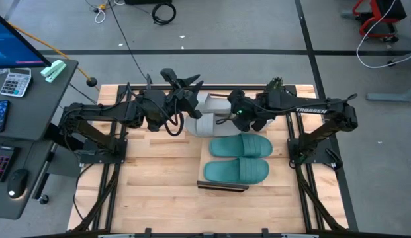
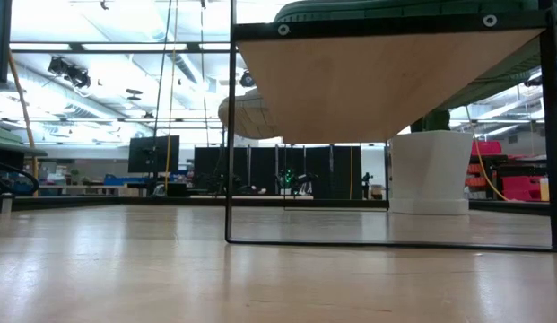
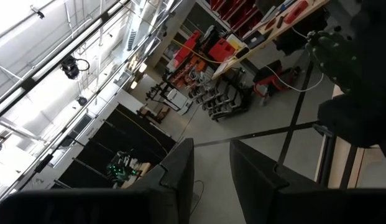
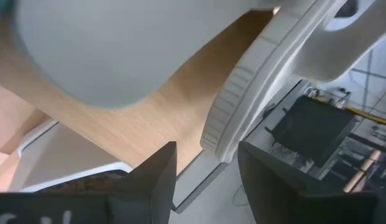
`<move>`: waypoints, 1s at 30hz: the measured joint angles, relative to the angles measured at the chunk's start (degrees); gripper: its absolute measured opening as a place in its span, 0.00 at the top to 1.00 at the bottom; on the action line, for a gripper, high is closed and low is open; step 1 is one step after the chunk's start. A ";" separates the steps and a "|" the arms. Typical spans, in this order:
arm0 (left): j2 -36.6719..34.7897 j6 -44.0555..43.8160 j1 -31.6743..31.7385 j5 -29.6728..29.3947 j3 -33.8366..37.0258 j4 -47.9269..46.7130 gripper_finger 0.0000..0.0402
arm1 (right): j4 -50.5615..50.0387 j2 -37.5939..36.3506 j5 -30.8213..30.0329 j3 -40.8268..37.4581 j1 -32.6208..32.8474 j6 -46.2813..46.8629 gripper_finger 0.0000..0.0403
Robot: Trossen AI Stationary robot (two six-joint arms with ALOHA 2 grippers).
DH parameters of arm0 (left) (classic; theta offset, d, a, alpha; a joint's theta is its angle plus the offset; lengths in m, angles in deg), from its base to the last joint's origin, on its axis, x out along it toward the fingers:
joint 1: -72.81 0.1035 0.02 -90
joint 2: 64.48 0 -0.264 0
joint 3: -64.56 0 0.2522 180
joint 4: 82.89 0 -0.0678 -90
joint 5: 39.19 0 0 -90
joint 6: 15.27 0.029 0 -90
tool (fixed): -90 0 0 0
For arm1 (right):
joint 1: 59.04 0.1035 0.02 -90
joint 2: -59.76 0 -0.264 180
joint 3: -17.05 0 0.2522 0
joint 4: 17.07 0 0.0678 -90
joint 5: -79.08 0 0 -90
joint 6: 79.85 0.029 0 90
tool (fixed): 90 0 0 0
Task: Pick and place slides into the shelf
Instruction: Put the gray slide on the shelf, then adjust the gray slides on the shelf
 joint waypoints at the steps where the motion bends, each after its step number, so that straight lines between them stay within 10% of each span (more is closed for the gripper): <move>1: 0.00 -0.02 0.00 0.08 0.00 -0.05 0.73 | 0.01 -0.30 -0.06 0.00 0.38 0.05 0.56; 17: 0.00 -3.70 0.00 0.27 0.00 -0.54 0.73 | 16.28 -2.73 17.45 0.07 6.16 3.00 0.58; 30: 0.00 -47.00 -0.01 0.54 -0.26 -24.49 0.73 | 24.64 -1.07 18.47 0.07 6.16 49.89 0.58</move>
